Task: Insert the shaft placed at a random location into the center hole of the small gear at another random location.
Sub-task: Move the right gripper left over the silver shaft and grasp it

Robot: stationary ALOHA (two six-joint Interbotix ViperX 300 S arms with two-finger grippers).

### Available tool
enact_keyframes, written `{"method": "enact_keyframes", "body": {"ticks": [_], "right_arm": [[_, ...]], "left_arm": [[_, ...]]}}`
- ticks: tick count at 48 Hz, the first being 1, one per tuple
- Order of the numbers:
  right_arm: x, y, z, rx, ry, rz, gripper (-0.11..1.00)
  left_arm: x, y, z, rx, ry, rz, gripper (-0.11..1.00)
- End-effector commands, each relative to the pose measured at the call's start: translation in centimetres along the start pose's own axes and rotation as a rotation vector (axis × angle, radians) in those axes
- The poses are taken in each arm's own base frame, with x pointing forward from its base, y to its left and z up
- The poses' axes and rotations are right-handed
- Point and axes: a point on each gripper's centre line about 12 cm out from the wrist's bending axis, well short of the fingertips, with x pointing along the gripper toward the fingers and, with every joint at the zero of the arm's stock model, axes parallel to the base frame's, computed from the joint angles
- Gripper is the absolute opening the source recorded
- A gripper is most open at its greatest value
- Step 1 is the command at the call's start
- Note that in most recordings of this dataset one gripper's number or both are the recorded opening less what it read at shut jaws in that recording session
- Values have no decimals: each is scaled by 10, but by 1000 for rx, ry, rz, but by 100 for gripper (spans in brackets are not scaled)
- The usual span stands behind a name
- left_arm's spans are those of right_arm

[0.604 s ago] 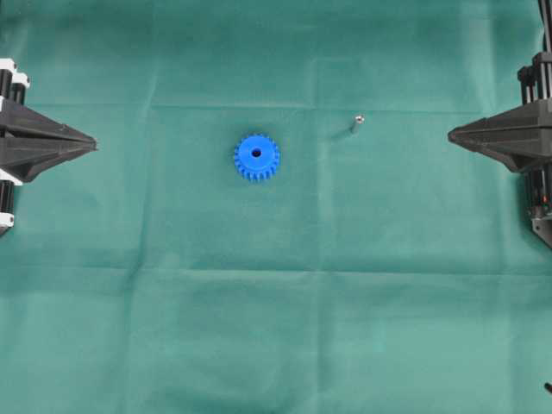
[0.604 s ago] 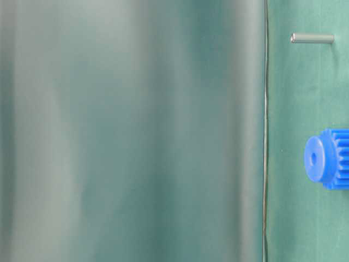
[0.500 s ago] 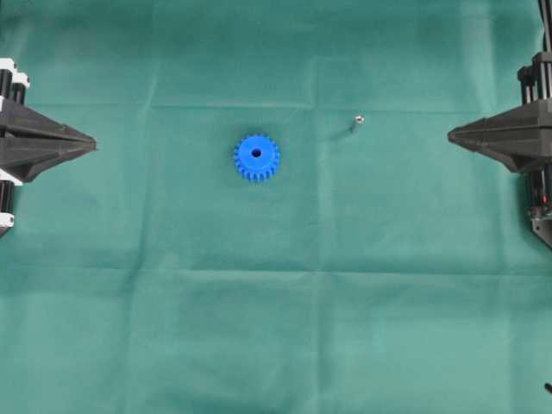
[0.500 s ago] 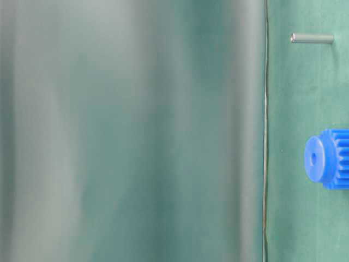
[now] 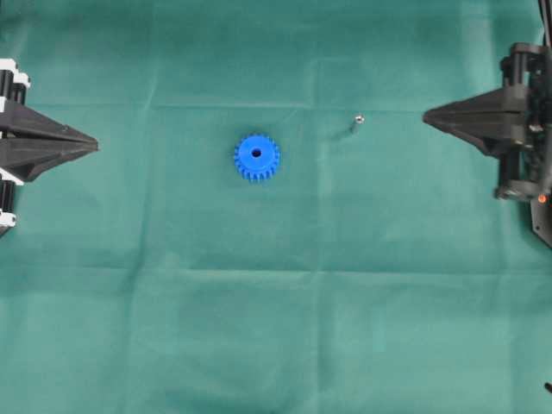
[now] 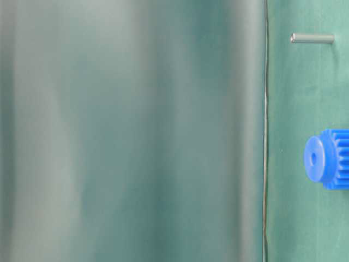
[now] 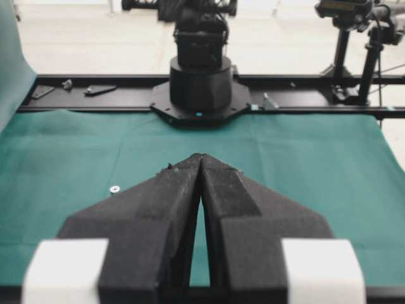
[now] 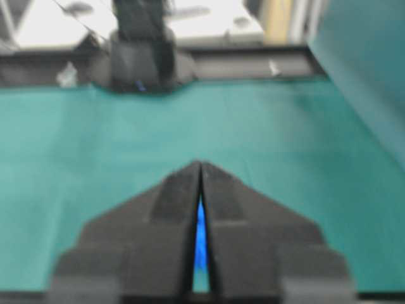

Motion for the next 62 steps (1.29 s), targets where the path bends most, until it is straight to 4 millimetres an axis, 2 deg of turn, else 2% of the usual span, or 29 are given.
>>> {"method": "enact_keyframes", "body": {"ticks": [1, 10, 14, 20, 31, 42, 52, 62], "right_arm": [[10, -9, -8, 12, 42, -39, 18], [31, -28, -40, 23, 156, -113, 72], [40, -37, -60, 30, 219, -144, 90], [51, -45, -81, 39, 267, -169, 83], [67, -49, -112, 55, 316, -185, 84], [75, -55, -137, 75, 370, -211, 84], [76, -56, -143, 80, 379, -219, 83], [76, -56, -143, 80, 379, -219, 76]], "left_arm": [[3, 0, 10, 3, -26, 1, 0], [3, 0, 10, 2, -23, 1, 0], [3, 0, 10, 3, -23, 1, 0], [3, 1, 10, 3, -23, 3, 0], [3, 1, 9, 3, -15, 3, 0], [3, 1, 8, 3, -12, 3, 0], [3, 1, 7, 2, -5, 3, 0], [3, 1, 7, 2, -5, 3, 0]]}}
